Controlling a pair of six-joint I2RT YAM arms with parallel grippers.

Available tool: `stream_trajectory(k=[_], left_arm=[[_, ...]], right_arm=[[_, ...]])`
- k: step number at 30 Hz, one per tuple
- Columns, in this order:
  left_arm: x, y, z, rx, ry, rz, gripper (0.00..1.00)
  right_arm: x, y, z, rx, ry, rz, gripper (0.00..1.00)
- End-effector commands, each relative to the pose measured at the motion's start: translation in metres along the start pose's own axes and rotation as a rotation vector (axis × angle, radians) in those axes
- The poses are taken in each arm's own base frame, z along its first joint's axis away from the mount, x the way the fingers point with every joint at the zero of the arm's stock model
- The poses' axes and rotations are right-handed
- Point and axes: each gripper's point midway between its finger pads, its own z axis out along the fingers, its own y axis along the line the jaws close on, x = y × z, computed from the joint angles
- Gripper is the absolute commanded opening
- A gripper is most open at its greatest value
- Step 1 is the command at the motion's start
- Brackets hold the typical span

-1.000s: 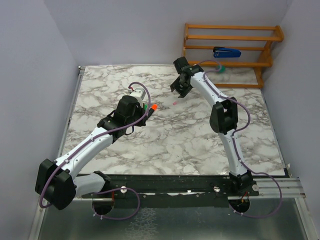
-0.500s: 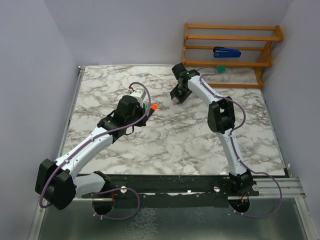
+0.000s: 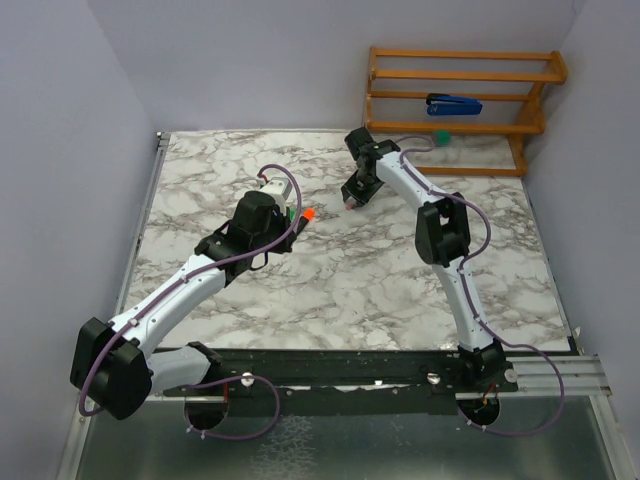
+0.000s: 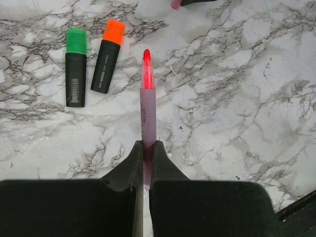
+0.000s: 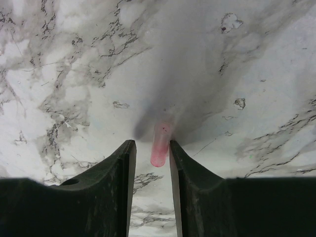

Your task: Insert the pens into the pen caps

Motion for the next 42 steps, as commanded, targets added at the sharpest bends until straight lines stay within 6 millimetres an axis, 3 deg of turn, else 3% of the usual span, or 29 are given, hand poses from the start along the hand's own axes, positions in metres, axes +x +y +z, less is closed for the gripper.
stream_trajectory(k=[1, 9, 17, 30, 33, 42], left_arm=[[0.002, 0.000, 0.000, 0.008, -0.001, -0.003, 0.00], [0.003, 0.002, -0.001, 0.001, 0.000, 0.000, 0.00], [0.003, 0.002, -0.001, 0.000, 0.004, 0.001, 0.00], [0.006, 0.003, 0.001, -0.005, 0.017, 0.004, 0.00], [0.007, 0.004, 0.003, -0.007, 0.023, 0.007, 0.00], [0.009, 0.005, 0.005, -0.012, 0.038, 0.012, 0.00]], right_arm=[[0.008, -0.023, 0.023, 0.071, 0.046, -0.001, 0.38], [0.003, -0.041, 0.028, 0.118, 0.054, -0.010, 0.37], [0.004, -0.044, 0.032, 0.128, 0.075, -0.013, 0.32], [0.006, -0.060, 0.040, 0.133, 0.127, -0.025, 0.07], [0.003, -0.063, 0.037, 0.128, 0.124, -0.037, 0.02], [0.002, -0.069, 0.021, 0.101, 0.110, -0.050, 0.01]])
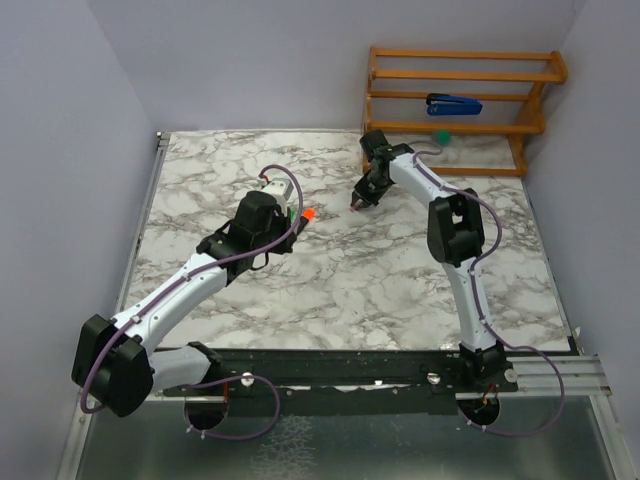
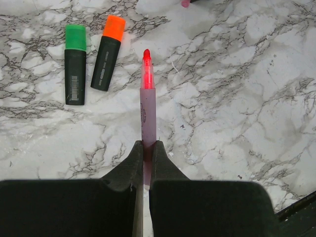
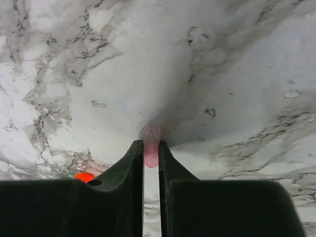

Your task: Insert the pens into the pen caps

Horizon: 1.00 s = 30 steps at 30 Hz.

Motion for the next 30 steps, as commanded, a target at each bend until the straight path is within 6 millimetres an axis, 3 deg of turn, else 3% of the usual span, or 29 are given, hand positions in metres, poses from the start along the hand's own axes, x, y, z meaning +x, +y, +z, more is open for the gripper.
stream_trajectory(k=[1, 7, 16, 18, 22, 30], left_arm=[[0.006, 0.004, 0.002, -0.008, 0.025, 0.012, 0.00], [0.005, 0.003, 0.001, -0.009, 0.028, 0.015, 0.00], [0.004, 0.007, -0.004, -0.026, 0.013, 0.009, 0.00], [0.003, 0.006, -0.005, -0.022, 0.010, 0.010, 0.00], [0.002, 0.005, -0.007, -0.018, 0.008, 0.013, 0.00], [0.004, 0.005, -0.009, -0.018, 0.011, 0.016, 0.00]], right_arm=[[0.011, -0.051, 0.015, 0.146, 0.044, -0.026, 0.01], [0.021, -0.075, -0.003, 0.184, 0.055, -0.067, 0.01], [0.034, -0.154, -0.034, 0.396, 0.037, -0.192, 0.01], [0.036, -0.164, -0.038, 0.420, 0.038, -0.202, 0.08], [0.039, -0.175, -0.038, 0.451, 0.055, -0.224, 0.16], [0.042, -0.185, -0.028, 0.488, 0.086, -0.248, 0.19]])
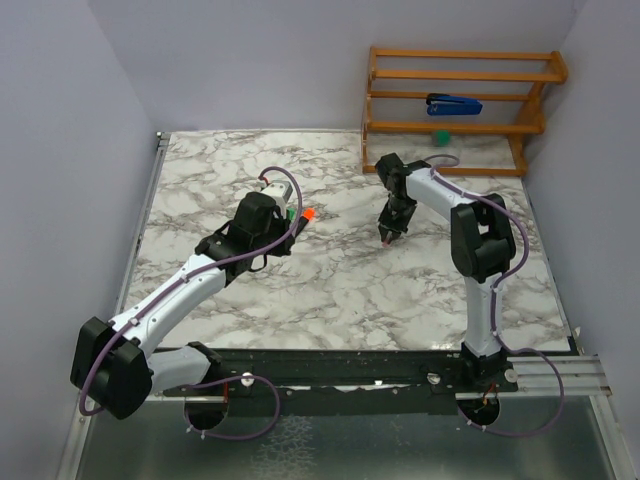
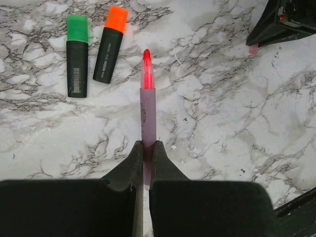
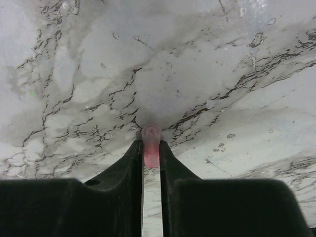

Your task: Insert the pens into the pen caps

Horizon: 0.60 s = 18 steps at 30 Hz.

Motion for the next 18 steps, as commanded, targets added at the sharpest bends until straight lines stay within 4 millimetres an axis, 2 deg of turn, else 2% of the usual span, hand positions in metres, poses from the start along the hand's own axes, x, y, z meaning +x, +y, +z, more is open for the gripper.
stream_trajectory(k=[1, 7, 11, 15, 18], left_arm=[[-0.002, 0.002, -0.005, -0.006, -0.012, 0.009, 0.00], [-0.001, 0.002, -0.004, -0.005, -0.007, 0.009, 0.00], [0.001, 0.003, -0.003, -0.006, 0.002, 0.007, 0.00], [0.004, 0.005, 0.000, -0.017, 0.009, 0.006, 0.00], [0.004, 0.006, -0.001, -0.021, 0.007, 0.009, 0.00]], right_arm=[[0.018, -0.045, 0.033, 0.198, 0.067, -0.055, 0.19], [0.020, -0.045, 0.041, 0.187, 0.071, -0.060, 0.18], [0.021, -0.041, 0.043, 0.143, 0.060, -0.060, 0.01], [0.016, -0.033, 0.037, 0.077, 0.019, -0.068, 0.00], [0.003, -0.025, 0.027, 0.037, -0.037, -0.096, 0.01]])
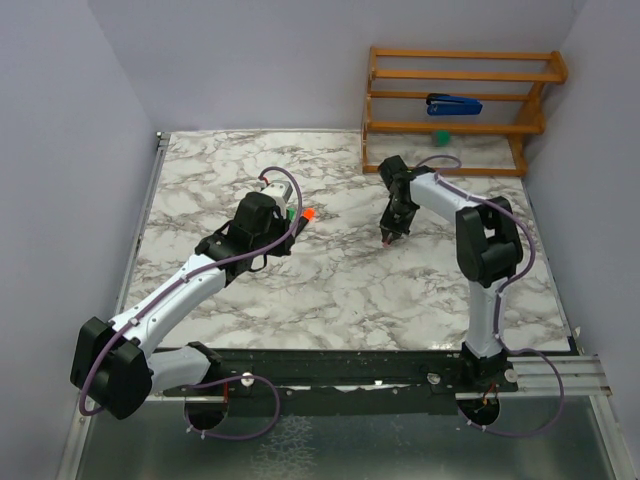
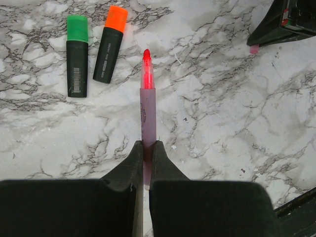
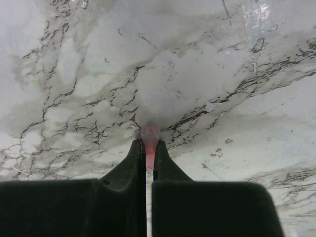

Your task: Insert the pens into the pen caps

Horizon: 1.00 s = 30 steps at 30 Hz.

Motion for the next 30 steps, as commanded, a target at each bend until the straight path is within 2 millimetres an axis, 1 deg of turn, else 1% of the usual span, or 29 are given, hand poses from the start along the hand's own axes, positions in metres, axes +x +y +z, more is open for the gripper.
stream_trajectory(k=[1, 3, 4, 5, 8, 10, 12, 16, 18, 21, 25, 28, 30], left_arm=[[0.003, 0.006, -0.002, -0.020, 0.002, 0.009, 0.00], [0.000, 0.003, -0.004, -0.006, -0.011, 0.016, 0.00], [-0.001, 0.002, -0.005, 0.002, -0.019, 0.018, 0.00], [-0.001, 0.001, -0.005, 0.006, -0.024, 0.018, 0.00], [0.004, -0.011, -0.003, 0.077, -0.013, 0.014, 0.00], [0.007, -0.019, 0.001, 0.122, -0.009, -0.002, 0.00], [0.009, -0.031, 0.006, 0.183, -0.010, -0.031, 0.00], [0.005, -0.070, 0.011, 0.335, -0.052, -0.064, 0.00], [-0.002, -0.088, 0.011, 0.414, -0.093, -0.074, 0.00], [-0.011, -0.107, 0.011, 0.513, -0.137, -0.098, 0.00], [-0.030, -0.123, 0.005, 0.584, -0.200, -0.120, 0.00], [-0.047, -0.133, -0.005, 0.628, -0.257, -0.130, 0.00], [-0.055, -0.141, -0.012, 0.671, -0.284, -0.137, 0.00]], right_arm=[[-0.001, -0.022, 0.018, 0.070, -0.027, -0.073, 0.01], [-0.017, -0.013, 0.001, 0.019, -0.105, -0.103, 0.00], [-0.025, -0.008, -0.011, -0.015, -0.155, -0.114, 0.00], [-0.035, -0.001, -0.029, -0.067, -0.216, -0.120, 0.01], [-0.053, 0.019, -0.073, -0.218, -0.361, -0.158, 0.01], [-0.060, 0.030, -0.106, -0.316, -0.454, -0.178, 0.01], [-0.062, 0.034, -0.136, -0.394, -0.535, -0.189, 0.01], [-0.056, 0.042, -0.191, -0.571, -0.653, -0.220, 0.01], [-0.049, 0.044, -0.217, -0.663, -0.705, -0.239, 0.01], [-0.032, 0.050, -0.251, -0.823, -0.751, -0.286, 0.01], [-0.007, 0.054, -0.279, -0.991, -0.760, -0.334, 0.01], [0.006, 0.056, -0.286, -1.041, -0.732, -0.363, 0.01], [0.011, 0.056, -0.289, -1.061, -0.729, -0.380, 0.00]])
